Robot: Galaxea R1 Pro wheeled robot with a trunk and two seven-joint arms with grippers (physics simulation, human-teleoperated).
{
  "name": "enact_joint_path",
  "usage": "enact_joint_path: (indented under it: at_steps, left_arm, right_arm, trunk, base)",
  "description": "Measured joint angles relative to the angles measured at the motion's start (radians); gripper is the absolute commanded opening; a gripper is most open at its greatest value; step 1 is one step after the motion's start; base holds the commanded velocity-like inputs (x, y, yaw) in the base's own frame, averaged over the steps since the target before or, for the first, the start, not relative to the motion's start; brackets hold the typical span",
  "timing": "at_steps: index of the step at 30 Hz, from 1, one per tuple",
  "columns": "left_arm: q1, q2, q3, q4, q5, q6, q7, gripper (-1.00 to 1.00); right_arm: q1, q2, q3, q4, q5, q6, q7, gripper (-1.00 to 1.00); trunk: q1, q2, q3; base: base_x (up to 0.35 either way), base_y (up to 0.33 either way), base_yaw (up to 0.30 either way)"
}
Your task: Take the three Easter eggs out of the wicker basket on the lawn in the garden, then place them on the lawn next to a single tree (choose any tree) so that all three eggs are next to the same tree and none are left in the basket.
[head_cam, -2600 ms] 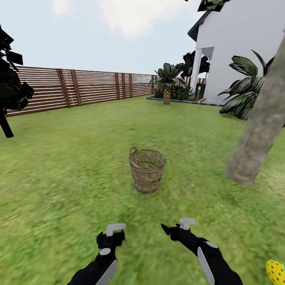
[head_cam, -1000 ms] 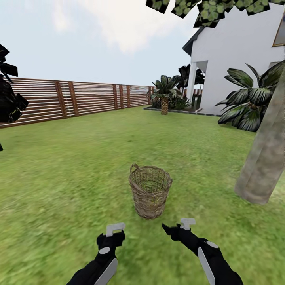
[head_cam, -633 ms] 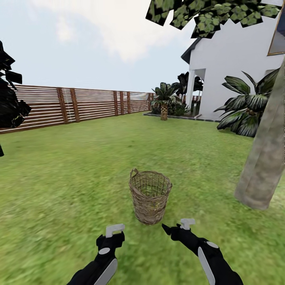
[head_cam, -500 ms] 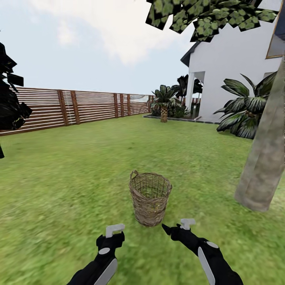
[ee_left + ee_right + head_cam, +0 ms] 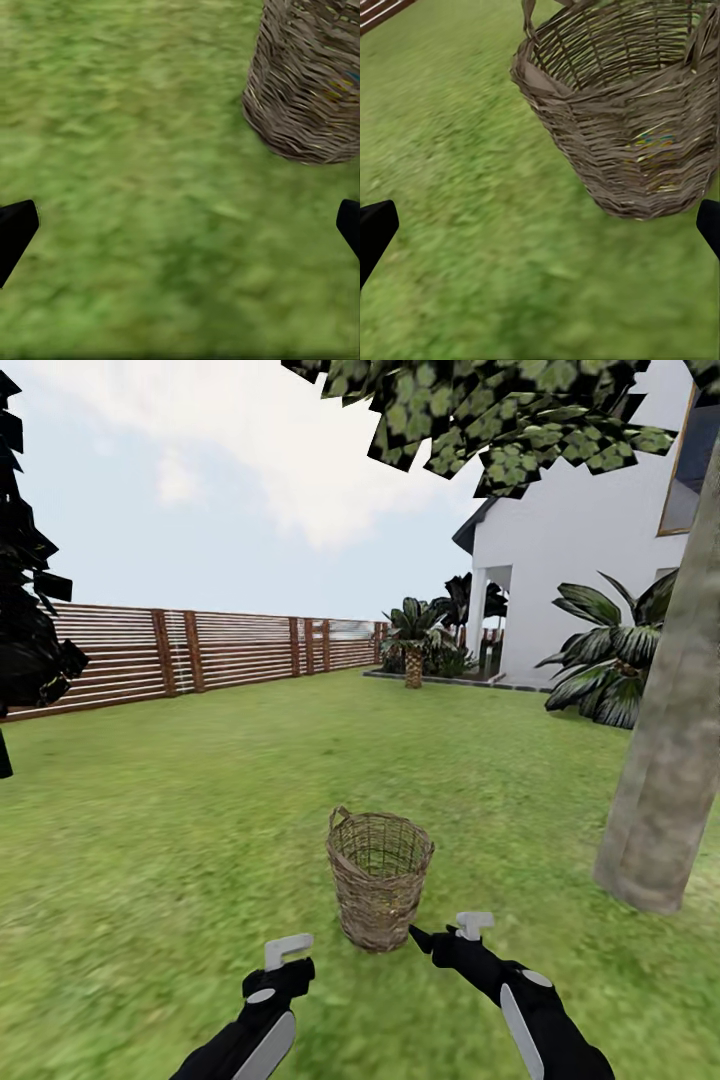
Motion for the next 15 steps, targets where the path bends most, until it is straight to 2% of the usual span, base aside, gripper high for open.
enact_joint_path:
  at_steps: [7, 15]
  left_arm:
    - [-0.003, -0.002, -0.001, 0.054, 0.002, 0.015, 0.005, 1.0]
    - [-0.005, -0.005, -0.001, 0.074, 0.001, 0.016, 0.008, 1.0]
  right_arm:
    - [0.0, 0.001, -0.001, 0.0, 0.003, 0.0, -0.002, 1.0]
    - [0.0, 0.0, -0.005, 0.001, 0.002, 0.0, -0.006, 1.0]
  trunk:
    - [-0.003, 0.002, 0.027]
    - [-0.034, 0.057, 0.052]
  base:
    - [0.0, 0.0, 0.0]
    - [0.0, 0.0, 0.0]
